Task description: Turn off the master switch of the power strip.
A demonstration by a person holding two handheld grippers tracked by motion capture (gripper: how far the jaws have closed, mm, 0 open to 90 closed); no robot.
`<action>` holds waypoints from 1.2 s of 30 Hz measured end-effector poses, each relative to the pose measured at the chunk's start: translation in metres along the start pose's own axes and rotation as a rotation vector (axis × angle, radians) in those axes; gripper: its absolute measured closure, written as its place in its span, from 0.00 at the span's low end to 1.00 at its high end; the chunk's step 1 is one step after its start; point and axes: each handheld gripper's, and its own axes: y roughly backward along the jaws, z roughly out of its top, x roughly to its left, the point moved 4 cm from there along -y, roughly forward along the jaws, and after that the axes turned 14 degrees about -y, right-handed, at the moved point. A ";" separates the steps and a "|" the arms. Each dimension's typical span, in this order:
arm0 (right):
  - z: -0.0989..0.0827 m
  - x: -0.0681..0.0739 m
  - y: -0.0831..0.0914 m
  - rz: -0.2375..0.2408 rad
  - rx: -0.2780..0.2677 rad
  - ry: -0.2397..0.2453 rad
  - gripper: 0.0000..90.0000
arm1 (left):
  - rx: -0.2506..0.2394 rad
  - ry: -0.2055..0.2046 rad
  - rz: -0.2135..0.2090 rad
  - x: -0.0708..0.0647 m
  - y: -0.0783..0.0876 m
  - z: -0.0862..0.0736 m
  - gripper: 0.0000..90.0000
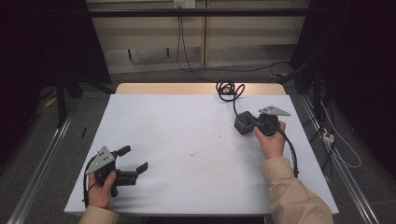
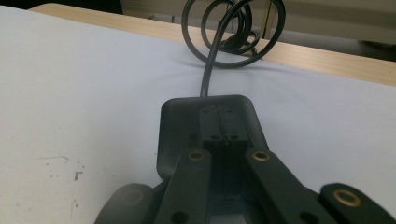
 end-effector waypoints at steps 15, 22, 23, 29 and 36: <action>0.000 0.000 0.000 0.003 -0.004 -0.001 1.00 | 0.000 0.008 0.006 0.001 0.001 0.000 0.03; 0.000 0.000 0.000 0.000 -0.002 0.001 1.00 | 0.001 0.004 0.005 0.001 0.001 0.000 0.03; 0.000 0.000 0.000 -0.001 -0.001 0.001 1.00 | -0.001 0.005 0.007 0.001 0.001 0.000 0.03; 0.000 0.001 0.000 -0.005 -0.003 0.009 1.00 | 0.000 0.003 0.005 0.001 0.001 0.000 0.03; 0.003 0.000 0.002 0.001 -0.022 -0.003 1.00 | 0.000 0.005 0.005 0.002 0.001 -0.001 0.03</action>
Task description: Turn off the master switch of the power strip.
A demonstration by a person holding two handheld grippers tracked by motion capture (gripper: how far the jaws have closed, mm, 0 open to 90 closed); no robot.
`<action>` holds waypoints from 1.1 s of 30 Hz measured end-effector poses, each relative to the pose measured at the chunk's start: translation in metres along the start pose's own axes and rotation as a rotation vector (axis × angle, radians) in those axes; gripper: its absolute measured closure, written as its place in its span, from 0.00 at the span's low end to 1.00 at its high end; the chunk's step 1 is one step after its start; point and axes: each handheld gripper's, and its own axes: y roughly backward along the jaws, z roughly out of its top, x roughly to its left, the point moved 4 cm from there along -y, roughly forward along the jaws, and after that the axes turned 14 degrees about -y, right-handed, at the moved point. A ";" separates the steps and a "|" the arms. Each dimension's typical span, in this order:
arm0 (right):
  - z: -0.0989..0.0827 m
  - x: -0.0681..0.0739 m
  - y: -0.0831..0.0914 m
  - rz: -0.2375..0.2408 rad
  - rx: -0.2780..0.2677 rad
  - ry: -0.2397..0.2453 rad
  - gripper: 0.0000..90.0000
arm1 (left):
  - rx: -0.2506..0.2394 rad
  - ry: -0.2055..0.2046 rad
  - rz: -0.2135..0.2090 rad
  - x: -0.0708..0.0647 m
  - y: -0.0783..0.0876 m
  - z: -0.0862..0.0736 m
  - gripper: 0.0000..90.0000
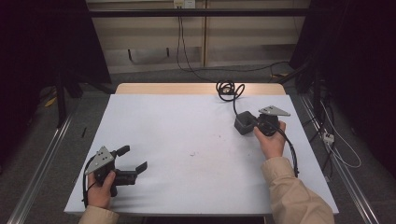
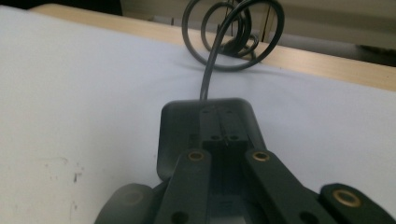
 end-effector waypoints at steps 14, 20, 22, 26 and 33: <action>0.003 0.002 0.004 0.021 -0.001 -0.024 1.00 | -0.001 0.006 0.007 0.000 0.001 0.000 0.03; 0.005 0.003 0.008 0.040 -0.015 -0.056 0.96 | -0.002 0.004 0.007 0.000 0.001 0.000 0.03; 0.006 0.004 0.009 0.044 -0.015 -0.056 0.94 | -0.002 0.005 0.007 0.000 0.001 0.000 0.03; 0.006 0.005 0.011 0.045 -0.019 -0.060 0.88 | -0.002 0.003 0.009 0.000 0.001 0.000 0.03; 0.006 0.008 0.013 0.055 -0.014 -0.071 0.74 | -0.006 0.004 0.008 0.000 0.001 0.000 0.03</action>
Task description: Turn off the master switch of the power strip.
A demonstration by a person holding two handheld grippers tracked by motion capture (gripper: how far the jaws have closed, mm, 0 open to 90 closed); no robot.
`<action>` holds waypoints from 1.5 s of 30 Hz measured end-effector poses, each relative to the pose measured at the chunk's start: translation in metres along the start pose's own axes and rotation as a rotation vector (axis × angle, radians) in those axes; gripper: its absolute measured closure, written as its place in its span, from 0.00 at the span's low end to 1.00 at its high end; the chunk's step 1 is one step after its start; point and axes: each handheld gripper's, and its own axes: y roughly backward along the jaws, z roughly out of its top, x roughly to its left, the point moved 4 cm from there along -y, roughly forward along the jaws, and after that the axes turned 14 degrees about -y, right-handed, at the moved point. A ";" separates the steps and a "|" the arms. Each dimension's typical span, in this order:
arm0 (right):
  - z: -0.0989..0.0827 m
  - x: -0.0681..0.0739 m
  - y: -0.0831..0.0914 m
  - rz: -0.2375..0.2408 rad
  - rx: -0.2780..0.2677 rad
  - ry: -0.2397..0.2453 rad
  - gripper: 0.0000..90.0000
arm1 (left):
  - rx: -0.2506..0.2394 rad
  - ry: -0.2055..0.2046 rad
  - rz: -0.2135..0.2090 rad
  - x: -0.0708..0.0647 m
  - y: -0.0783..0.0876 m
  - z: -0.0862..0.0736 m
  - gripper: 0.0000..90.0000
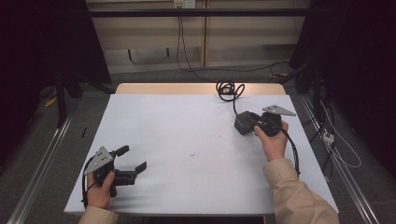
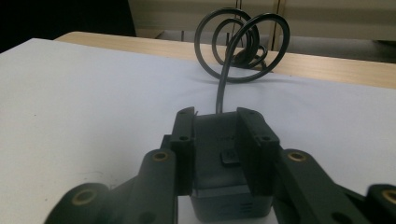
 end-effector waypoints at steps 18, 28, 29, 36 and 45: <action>-0.007 0.014 0.020 0.056 0.011 -0.001 0.33 | -0.008 0.009 -0.004 0.001 -0.008 0.003 0.03; -0.020 0.019 0.031 0.092 0.024 0.014 0.21 | -0.009 0.010 -0.002 0.001 -0.007 0.002 0.03; -0.022 0.020 0.032 0.093 0.023 0.018 0.20 | -0.009 0.010 -0.002 0.001 -0.007 0.002 0.03; -0.034 0.022 0.045 0.090 0.046 0.053 0.20 | -0.008 0.013 -0.004 -0.001 -0.008 0.002 0.03; -0.050 0.018 0.057 0.097 0.059 0.072 0.18 | -0.004 0.010 -0.002 -0.002 -0.010 0.002 0.03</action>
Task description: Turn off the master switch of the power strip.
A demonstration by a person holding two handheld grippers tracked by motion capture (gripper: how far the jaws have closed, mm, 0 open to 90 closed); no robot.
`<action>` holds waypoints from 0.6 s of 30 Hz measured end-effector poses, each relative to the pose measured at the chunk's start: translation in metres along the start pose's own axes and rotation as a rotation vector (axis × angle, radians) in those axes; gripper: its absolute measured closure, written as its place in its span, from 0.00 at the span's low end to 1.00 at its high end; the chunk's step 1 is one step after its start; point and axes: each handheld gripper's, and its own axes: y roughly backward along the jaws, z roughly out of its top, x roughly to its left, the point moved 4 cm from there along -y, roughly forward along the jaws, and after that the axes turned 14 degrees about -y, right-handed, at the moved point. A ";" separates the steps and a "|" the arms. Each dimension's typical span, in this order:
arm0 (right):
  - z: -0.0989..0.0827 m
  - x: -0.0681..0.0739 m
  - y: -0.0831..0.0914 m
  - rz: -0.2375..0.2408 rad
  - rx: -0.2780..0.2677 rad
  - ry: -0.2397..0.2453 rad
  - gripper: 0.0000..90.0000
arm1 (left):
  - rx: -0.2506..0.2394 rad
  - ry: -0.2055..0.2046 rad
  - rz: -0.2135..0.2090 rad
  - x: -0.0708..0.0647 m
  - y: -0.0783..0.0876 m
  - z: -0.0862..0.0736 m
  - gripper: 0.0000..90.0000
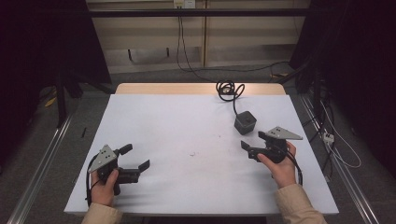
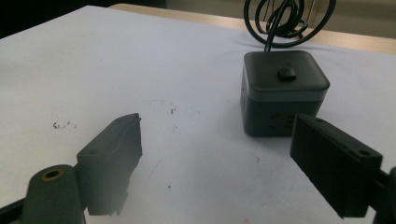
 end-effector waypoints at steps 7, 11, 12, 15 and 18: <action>-0.009 -0.001 0.008 0.008 -0.001 0.013 0.18 | 0.002 -0.003 -0.003 0.000 -0.001 -0.001 0.03; -0.013 0.001 0.012 0.014 -0.002 0.016 0.18 | 0.005 -0.002 -0.001 0.000 -0.001 -0.001 0.03; -0.015 0.001 0.013 0.018 -0.003 0.016 0.18 | 0.004 -0.002 -0.002 0.000 -0.001 -0.001 0.03; -0.018 0.002 0.017 0.025 -0.007 0.010 0.18 | 0.006 0.001 -0.002 0.000 0.000 -0.001 0.03; -0.022 0.002 0.020 0.025 -0.009 0.009 0.18 | 0.004 -0.002 -0.002 0.000 0.000 -0.001 0.03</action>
